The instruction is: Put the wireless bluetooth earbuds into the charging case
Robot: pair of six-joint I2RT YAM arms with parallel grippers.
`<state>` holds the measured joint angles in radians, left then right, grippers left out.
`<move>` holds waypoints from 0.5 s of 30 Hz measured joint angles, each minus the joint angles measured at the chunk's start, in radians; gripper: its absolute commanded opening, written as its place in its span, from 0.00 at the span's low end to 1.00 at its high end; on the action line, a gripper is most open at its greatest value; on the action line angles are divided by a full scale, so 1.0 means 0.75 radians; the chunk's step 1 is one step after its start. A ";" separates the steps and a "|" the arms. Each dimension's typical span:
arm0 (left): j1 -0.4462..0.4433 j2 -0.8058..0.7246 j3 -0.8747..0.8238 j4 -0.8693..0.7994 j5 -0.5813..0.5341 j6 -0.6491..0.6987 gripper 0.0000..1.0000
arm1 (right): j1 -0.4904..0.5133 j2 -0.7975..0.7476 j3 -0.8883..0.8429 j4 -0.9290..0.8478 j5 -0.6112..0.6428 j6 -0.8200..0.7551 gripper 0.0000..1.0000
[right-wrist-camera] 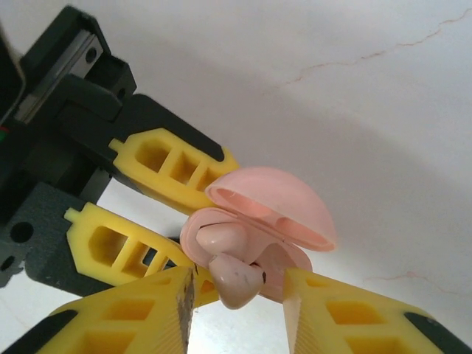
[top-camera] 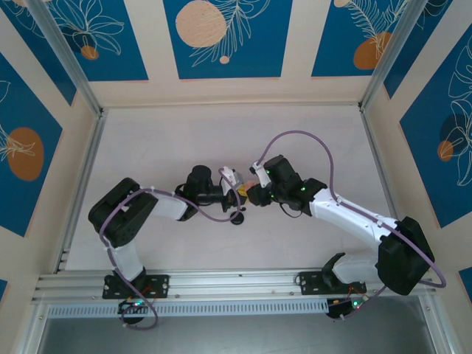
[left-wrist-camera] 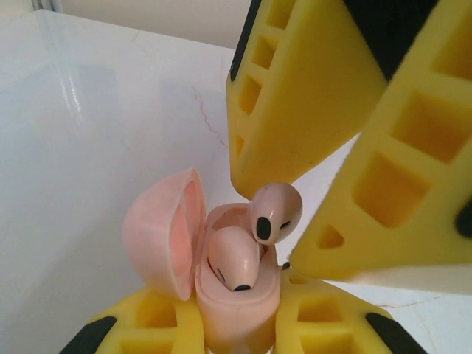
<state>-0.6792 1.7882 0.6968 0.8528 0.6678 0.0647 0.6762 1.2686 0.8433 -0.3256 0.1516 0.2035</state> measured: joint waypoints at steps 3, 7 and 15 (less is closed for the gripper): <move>0.000 -0.006 0.000 0.000 0.000 0.001 0.13 | -0.049 -0.022 -0.010 0.017 -0.070 0.032 0.43; 0.000 -0.015 0.000 0.000 -0.005 0.001 0.13 | -0.121 -0.050 -0.023 0.045 -0.171 0.076 0.46; 0.000 -0.035 0.000 0.001 -0.015 0.002 0.13 | -0.226 -0.084 -0.055 0.084 -0.357 0.143 0.51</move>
<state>-0.6792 1.7622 0.6968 0.8532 0.6567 0.0662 0.5064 1.2057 0.8021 -0.2623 -0.1158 0.3107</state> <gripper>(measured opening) 0.182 0.508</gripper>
